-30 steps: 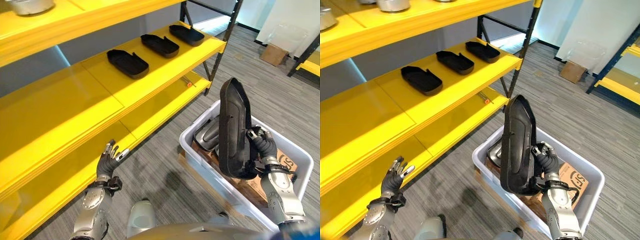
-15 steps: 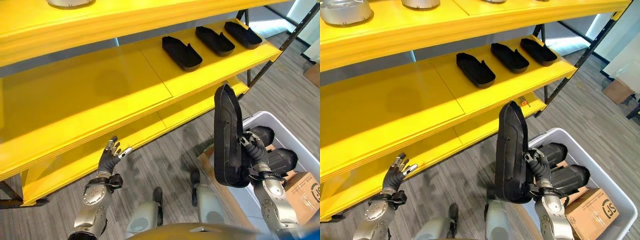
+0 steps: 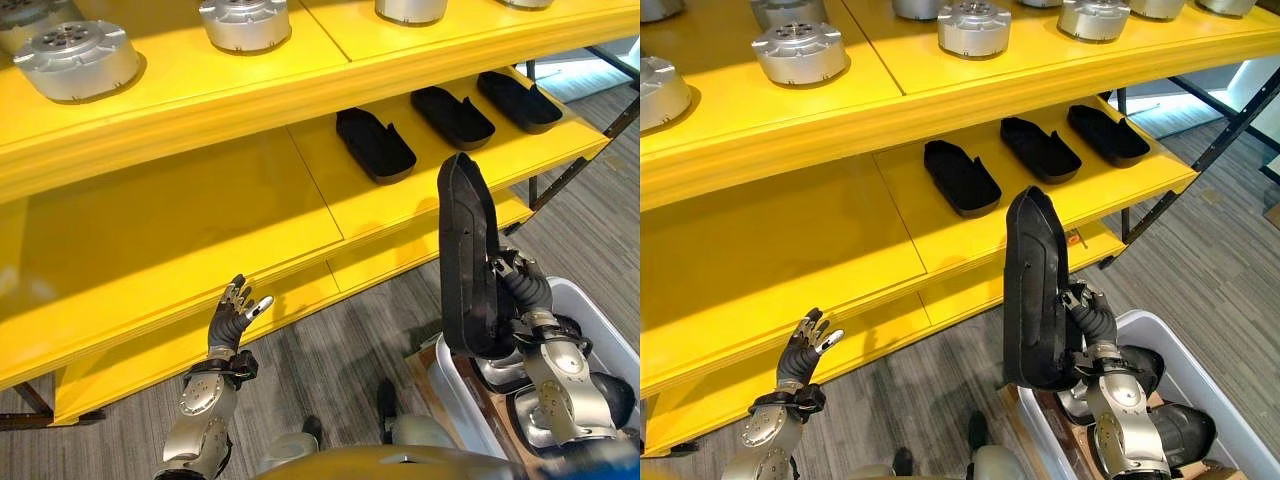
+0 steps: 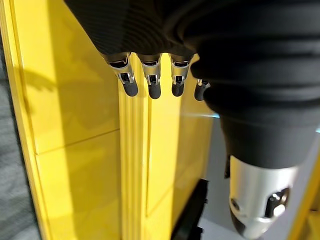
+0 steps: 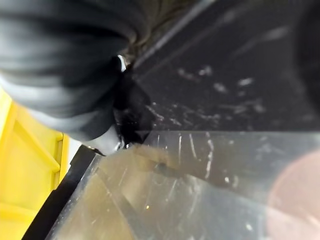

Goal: Move parts from the plastic box to the shelf.

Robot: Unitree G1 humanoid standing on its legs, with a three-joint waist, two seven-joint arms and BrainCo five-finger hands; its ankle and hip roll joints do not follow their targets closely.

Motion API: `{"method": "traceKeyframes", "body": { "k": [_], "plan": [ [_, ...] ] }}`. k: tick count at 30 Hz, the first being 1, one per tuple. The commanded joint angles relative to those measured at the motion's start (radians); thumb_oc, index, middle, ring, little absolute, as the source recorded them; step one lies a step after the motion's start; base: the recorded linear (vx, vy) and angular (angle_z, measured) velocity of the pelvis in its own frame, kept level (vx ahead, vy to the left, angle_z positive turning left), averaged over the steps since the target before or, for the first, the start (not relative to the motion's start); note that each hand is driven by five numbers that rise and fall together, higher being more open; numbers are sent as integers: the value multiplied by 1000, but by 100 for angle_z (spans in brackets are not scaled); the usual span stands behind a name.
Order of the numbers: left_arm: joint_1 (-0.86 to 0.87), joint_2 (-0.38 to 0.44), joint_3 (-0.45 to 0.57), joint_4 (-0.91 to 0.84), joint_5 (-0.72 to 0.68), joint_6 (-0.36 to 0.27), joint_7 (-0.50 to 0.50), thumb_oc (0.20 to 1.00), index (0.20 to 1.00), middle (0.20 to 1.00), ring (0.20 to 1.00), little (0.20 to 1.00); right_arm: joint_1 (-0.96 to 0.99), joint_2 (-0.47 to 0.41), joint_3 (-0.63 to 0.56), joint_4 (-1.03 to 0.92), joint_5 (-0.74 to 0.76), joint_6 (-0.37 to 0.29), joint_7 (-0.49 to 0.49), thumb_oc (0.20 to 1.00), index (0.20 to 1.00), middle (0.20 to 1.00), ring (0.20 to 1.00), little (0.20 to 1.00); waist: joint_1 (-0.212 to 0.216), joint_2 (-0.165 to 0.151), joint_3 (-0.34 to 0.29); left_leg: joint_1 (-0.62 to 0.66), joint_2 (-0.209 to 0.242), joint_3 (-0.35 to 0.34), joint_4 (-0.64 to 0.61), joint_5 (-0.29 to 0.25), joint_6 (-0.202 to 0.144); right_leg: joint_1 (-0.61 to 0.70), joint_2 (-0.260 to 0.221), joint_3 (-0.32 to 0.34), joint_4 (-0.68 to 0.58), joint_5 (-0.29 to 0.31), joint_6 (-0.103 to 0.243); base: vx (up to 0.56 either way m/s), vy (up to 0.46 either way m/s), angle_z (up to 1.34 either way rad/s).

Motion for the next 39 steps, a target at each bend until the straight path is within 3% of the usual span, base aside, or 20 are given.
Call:
{"method": "traceKeyframes", "body": {
  "k": [1,3,4,6,7,8,9,11,12,15,22,26,38,39],
  "plan": [
    [22,48,29,-66,-18,-45,-1,1000,1000,1000,1000,1000,-4,-17,-34,-72,41,-68,13,200,200,200,200,200,14,-29,-39,-67,19,-44,62,-13,-33,-59,-66,-11,155,-109,66,31,-118,26],
    [25,42,31,-68,-22,-45,-1,1000,1000,1000,1000,1000,-8,-24,-30,-72,43,-68,13,200,200,200,200,200,15,-30,-36,-79,20,-57,89,-18,-37,-53,-62,-23,165,-122,58,7,-152,38],
    [24,34,28,-68,-28,-46,-3,1000,1000,1000,1000,1000,-14,-44,-26,-74,44,-72,15,200,200,200,200,200,29,-40,-12,-150,-7,-62,215,-11,-60,-33,-68,-45,165,-138,41,-34,-139,54],
    [14,36,23,-69,-35,-45,-4,1000,1000,1000,1000,1000,-22,-55,-29,-71,46,-77,11,200,200,200,200,200,32,-47,10,-214,-15,-56,296,10,-73,-30,-82,-74,172,-146,32,-100,-65,83],
    [16,37,22,-72,-37,-43,-6,1000,1000,1000,1000,1000,-24,-57,-29,-71,46,-78,8,200,200,200,200,200,34,-48,14,-223,3,-44,286,20,-74,-29,-86,-85,176,-149,32,-83,-3,86],
    [14,39,17,-74,-39,-40,-4,1000,1000,1000,1000,1000,-27,-56,-30,-67,46,-81,0,200,200,200,200,200,33,-50,16,-228,61,-19,246,47,-77,-27,-98,-99,182,-157,37,36,96,79],
    [21,42,11,-80,-39,-35,-8,1000,1000,1000,1000,1000,-25,-55,-32,-61,50,-79,-11,200,200,200,200,200,33,-44,11,-228,157,-2,151,105,-78,-24,-117,-112,201,-173,48,72,184,76],
    [17,47,7,-77,-34,-33,-2,1000,1000,1000,1000,1000,-21,-56,-33,-58,50,-77,-20,200,200,200,200,200,31,-22,5,-251,258,38,48,208,-97,-26,-141,-128,239,-196,62,128,267,101],
    [11,49,10,-73,-33,-33,-4,1000,1000,1000,1000,1000,-18,-58,-33,-56,38,-70,-24,200,200,200,200,200,32,1,-4,-229,284,80,-5,227,-123,-25,-155,-132,263,-210,74,170,283,78],
    [6,48,14,-68,-33,-37,-9,1000,1000,1000,1000,1000,-28,-48,-13,-54,18,-57,-14,200,200,200,200,200,48,21,-22,-215,258,69,2,188,-125,-8,-178,-125,265,-205,89,152,253,17],
    [-12,106,10,-74,-30,-43,-11,1000,1000,1000,1000,1000,-57,-17,35,-35,11,-33,4,200,200,200,200,200,81,-17,-6,-283,148,123,166,82,-95,45,-290,-131,222,-142,148,114,187,-3],
    [-22,126,9,-77,-33,-44,-6,1000,1000,1000,1000,1000,-86,-25,46,-16,8,-25,-7,200,200,200,200,200,90,-26,-5,-315,127,123,200,62,-94,53,-310,-145,192,-114,158,77,71,6],
    [-17,203,-52,-144,-81,-42,-17,1000,1000,1000,1000,1000,-440,-235,110,116,26,-21,-96,200,200,200,200,200,165,-29,61,-439,109,105,223,71,-94,-4,-329,-198,166,-102,164,35,-16,8],
    [-24,229,-74,-163,-104,-46,-16,1000,1000,1000,1000,1000,-572,-306,146,215,57,-18,-117,200,200,200,200,200,183,-21,86,-450,113,99,228,71,-94,-29,-325,-201,189,-117,159,-22,-50,9]
  ]
}}
